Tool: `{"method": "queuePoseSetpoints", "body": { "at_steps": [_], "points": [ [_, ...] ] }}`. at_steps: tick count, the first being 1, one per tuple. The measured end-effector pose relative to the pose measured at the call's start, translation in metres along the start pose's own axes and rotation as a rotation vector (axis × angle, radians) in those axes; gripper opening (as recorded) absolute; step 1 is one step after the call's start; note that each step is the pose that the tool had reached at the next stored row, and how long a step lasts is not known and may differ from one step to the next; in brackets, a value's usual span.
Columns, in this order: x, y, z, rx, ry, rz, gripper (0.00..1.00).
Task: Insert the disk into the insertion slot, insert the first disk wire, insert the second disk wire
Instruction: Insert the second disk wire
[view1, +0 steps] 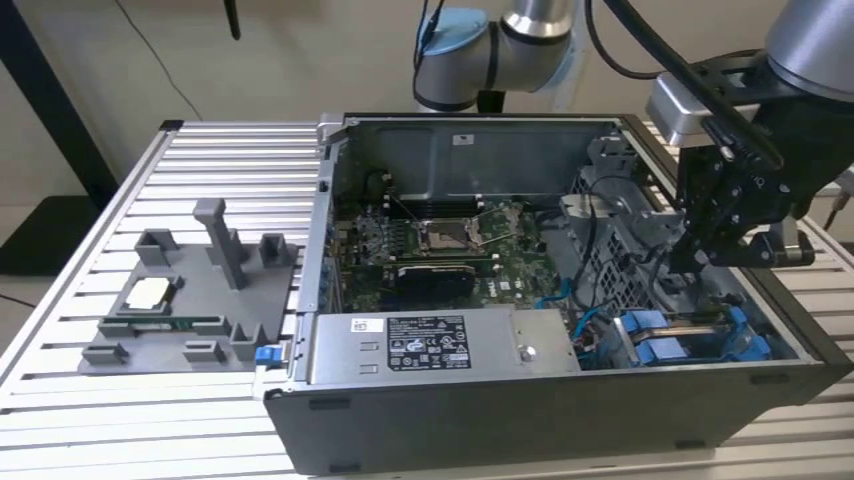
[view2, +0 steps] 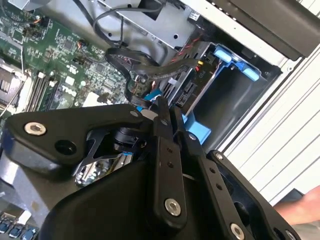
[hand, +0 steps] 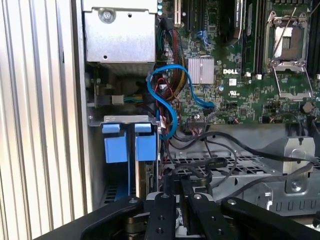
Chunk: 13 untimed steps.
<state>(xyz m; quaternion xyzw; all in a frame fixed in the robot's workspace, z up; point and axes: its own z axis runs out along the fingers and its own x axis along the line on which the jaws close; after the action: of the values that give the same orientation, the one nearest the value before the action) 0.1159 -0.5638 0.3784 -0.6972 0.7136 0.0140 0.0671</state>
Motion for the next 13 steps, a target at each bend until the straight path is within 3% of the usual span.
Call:
{"method": "queuePoseSetpoints", "body": {
  "at_steps": [6,8,13],
  "points": [
    [0.0006,0.0013,0.0045,0.0476,0.0002,-0.005,0.16],
    [0.0009,0.0019,0.0059,0.0545,0.0027,-0.007,0.16],
    [0.0025,0.0049,0.0092,0.0613,0.0094,-0.008,0.16]
  ]
}}
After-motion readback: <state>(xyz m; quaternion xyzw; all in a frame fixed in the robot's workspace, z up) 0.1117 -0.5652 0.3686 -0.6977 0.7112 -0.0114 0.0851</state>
